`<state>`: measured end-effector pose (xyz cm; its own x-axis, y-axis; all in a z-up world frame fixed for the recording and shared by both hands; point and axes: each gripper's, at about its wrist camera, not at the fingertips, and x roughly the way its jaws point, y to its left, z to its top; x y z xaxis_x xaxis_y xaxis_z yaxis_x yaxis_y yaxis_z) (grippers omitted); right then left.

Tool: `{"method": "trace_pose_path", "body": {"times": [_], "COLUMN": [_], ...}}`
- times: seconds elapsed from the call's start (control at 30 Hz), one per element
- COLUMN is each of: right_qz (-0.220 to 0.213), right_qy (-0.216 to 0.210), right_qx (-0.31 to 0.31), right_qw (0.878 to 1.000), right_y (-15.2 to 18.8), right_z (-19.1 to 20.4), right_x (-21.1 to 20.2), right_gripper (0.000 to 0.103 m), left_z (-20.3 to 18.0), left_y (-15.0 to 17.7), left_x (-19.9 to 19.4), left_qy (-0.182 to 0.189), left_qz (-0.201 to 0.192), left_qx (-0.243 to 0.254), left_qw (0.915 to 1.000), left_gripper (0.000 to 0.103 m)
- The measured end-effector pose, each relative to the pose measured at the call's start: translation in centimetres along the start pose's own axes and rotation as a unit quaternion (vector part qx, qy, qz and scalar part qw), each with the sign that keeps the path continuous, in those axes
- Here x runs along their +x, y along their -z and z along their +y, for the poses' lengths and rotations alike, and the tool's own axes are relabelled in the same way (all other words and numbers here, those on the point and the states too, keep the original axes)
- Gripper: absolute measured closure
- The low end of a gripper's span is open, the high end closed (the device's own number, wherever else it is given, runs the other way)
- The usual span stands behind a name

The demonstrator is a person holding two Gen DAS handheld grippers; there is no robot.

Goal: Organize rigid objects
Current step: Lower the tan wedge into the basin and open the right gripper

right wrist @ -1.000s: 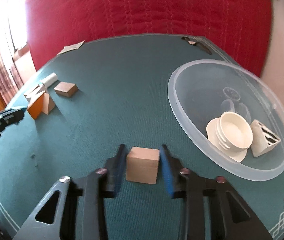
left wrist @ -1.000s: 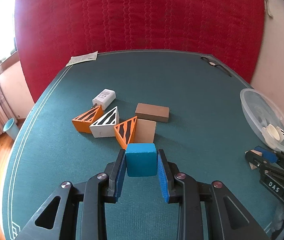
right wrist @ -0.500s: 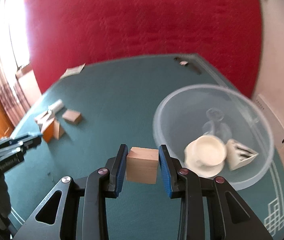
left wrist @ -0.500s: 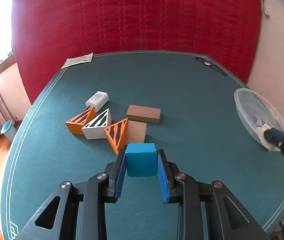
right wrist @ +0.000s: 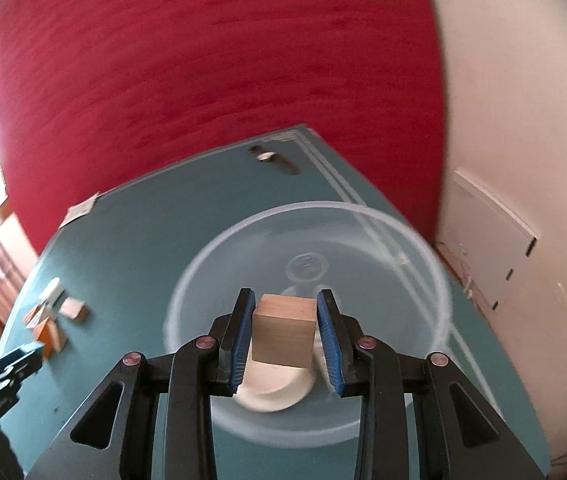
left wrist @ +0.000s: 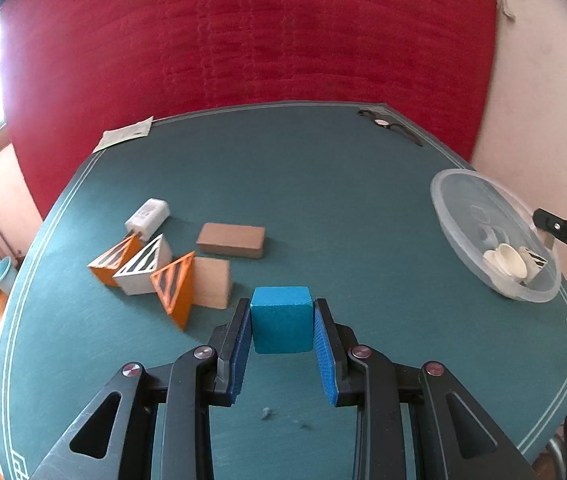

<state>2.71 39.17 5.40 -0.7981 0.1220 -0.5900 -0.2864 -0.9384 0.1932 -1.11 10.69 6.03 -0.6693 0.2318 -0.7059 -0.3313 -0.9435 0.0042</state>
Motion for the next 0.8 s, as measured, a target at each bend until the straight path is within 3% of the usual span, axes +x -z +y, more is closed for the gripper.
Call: {"method": "trace_pose_path", "body": {"times": [0.37,0.8], "right_qz": [0.001,-0.011], "right_qy": [0.028,0.035], "right_qx": [0.055,0.055], "right_qw": [0.998,0.998], "right_y": [-0.6,-0.6], "right_z": [-4.5,-4.6], "right_x": [2.4,1.7], "right_gripper": [0.069,0.069], "left_z": [-4.3,-8.7], "left_y": [-1.4,-4.3], "left_x": [0.3,1.3], "left_qy": [0.022,0.065], "left_qz": [-0.004,-0.023], "left_qx": [0.038,0.065], "left_qw": [0.999,0.9955], "left_gripper": [0.071,0.071]}}
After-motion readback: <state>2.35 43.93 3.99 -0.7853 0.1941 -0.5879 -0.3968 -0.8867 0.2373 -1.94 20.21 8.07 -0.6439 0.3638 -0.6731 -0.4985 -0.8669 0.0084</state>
